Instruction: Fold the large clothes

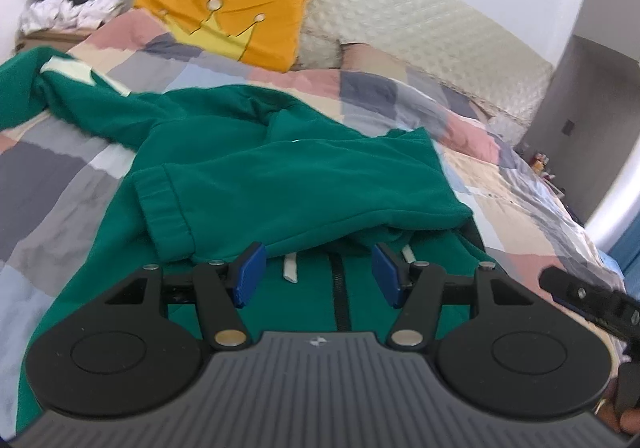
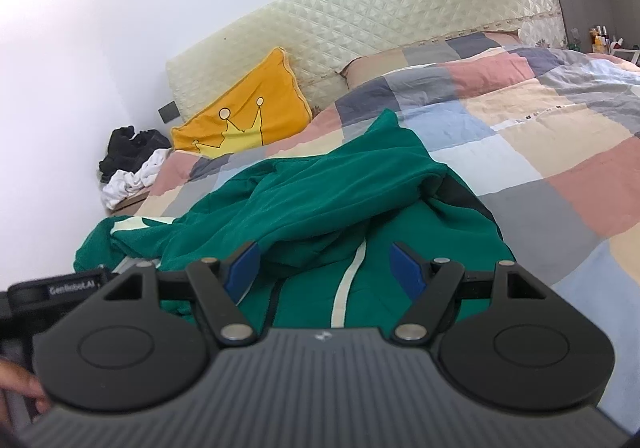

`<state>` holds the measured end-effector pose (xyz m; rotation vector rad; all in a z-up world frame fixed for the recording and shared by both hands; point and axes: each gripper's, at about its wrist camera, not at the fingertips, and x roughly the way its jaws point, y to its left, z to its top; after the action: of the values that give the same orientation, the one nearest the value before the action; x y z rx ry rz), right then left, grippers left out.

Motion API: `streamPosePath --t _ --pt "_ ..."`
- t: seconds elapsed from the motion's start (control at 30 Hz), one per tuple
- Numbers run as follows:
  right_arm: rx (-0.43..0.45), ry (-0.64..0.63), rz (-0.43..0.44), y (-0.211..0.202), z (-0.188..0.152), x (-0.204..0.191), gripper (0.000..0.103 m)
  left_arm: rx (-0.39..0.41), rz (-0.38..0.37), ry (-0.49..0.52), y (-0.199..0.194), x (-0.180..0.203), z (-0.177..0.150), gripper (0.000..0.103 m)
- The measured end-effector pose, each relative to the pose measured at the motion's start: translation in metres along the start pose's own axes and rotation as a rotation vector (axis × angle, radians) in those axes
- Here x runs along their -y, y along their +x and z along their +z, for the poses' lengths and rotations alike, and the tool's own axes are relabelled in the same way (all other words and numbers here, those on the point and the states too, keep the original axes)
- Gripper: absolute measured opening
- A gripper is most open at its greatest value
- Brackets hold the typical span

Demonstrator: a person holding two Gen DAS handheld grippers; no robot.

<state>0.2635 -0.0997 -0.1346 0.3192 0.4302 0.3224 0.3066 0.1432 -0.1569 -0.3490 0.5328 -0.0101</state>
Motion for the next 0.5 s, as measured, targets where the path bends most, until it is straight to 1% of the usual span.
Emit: streamPosePath --t 0.07,0.17,0.27,0.4,0.5 --pt "-0.001 -0.015 -0.004 0.001 -0.003 -0.001 0.074 -0.02 0.018 -0.037 0.009 -0.007 0.006 0.065" --pt "-0.012 -0.008 -0.001 0.004 -0.007 0.0 0.074 -0.061 0.069 -0.093 0.025 -0.021 0.023 0.065" --pt "-0.031 0.016 0.016 0.008 -0.01 0.004 0.074 -0.071 0.11 -0.155 0.04 -0.039 0.046 0.065" --pt "-0.046 0.033 0.03 0.015 -0.012 0.008 0.074 -0.046 0.187 -0.21 0.058 -0.075 0.081 0.065" --pt "-0.014 0.038 0.006 0.018 -0.013 0.012 0.074 -0.027 0.24 -0.291 0.073 -0.116 0.101 0.068"
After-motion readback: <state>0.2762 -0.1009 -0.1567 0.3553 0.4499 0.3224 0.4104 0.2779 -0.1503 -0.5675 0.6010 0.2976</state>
